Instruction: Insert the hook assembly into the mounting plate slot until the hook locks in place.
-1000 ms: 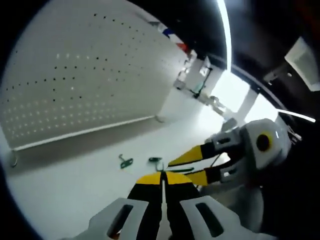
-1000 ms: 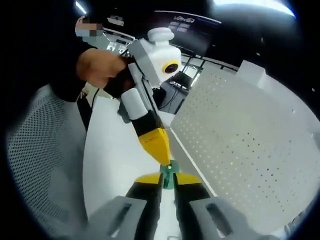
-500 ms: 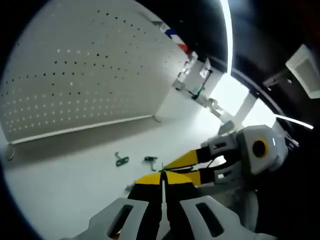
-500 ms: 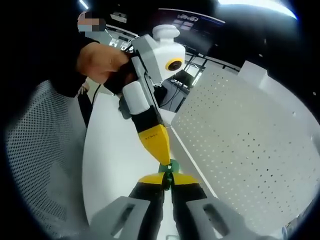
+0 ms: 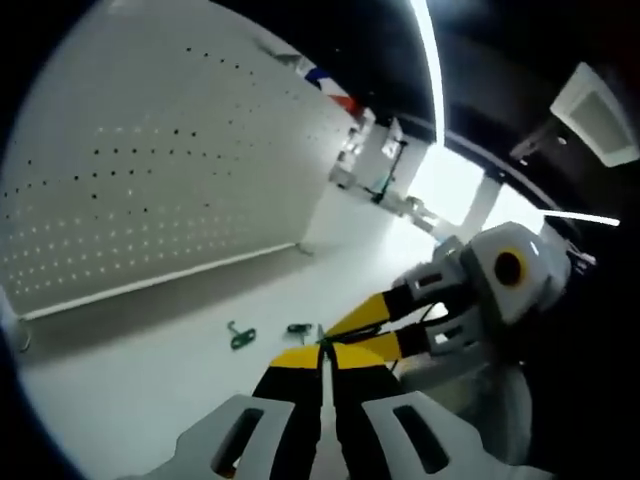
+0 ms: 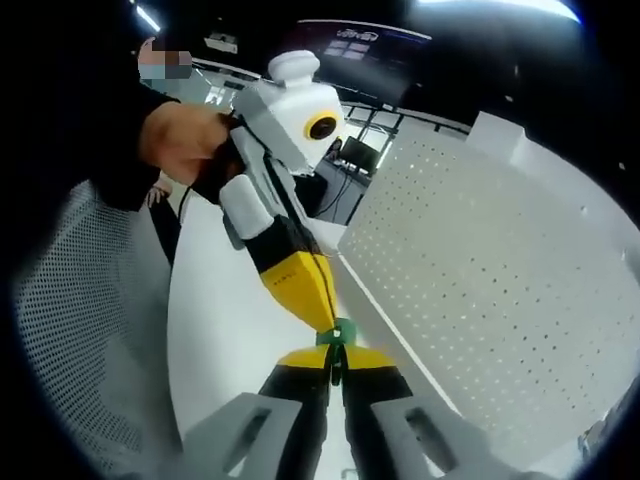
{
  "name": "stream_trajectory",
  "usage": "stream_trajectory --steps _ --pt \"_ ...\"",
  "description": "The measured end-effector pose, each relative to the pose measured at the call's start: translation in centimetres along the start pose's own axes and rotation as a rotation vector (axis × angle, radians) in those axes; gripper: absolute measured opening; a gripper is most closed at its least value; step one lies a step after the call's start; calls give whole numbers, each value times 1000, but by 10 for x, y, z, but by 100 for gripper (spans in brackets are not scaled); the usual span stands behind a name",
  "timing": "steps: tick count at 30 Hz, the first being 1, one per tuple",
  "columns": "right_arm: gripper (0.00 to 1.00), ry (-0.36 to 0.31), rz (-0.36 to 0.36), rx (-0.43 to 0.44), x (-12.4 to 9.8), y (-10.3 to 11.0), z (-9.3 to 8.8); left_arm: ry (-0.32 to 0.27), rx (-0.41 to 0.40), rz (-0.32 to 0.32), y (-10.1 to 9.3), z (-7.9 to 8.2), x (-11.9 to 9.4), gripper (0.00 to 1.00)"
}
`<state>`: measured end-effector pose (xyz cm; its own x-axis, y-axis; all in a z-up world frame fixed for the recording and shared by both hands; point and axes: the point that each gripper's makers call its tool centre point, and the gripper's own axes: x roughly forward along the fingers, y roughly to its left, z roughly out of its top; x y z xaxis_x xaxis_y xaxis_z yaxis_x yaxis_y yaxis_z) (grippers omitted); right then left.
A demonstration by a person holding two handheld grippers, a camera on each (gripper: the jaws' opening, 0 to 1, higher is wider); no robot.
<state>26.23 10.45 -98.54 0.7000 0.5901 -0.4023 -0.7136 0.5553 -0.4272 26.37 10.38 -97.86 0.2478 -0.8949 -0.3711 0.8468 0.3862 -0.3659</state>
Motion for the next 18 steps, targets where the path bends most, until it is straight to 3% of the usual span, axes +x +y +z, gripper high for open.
stream_trajectory --steps 6,12,18 --pt "1 -9 -8 29 -1 -2 1 -44 61 -6 -3 3 -3 4" --pt "1 -24 -21 81 -4 -8 1 -65 124 22 -2 1 -4 11" --pt "1 -31 -32 116 -4 -11 0 -127 204 49 -3 8 -8 18"
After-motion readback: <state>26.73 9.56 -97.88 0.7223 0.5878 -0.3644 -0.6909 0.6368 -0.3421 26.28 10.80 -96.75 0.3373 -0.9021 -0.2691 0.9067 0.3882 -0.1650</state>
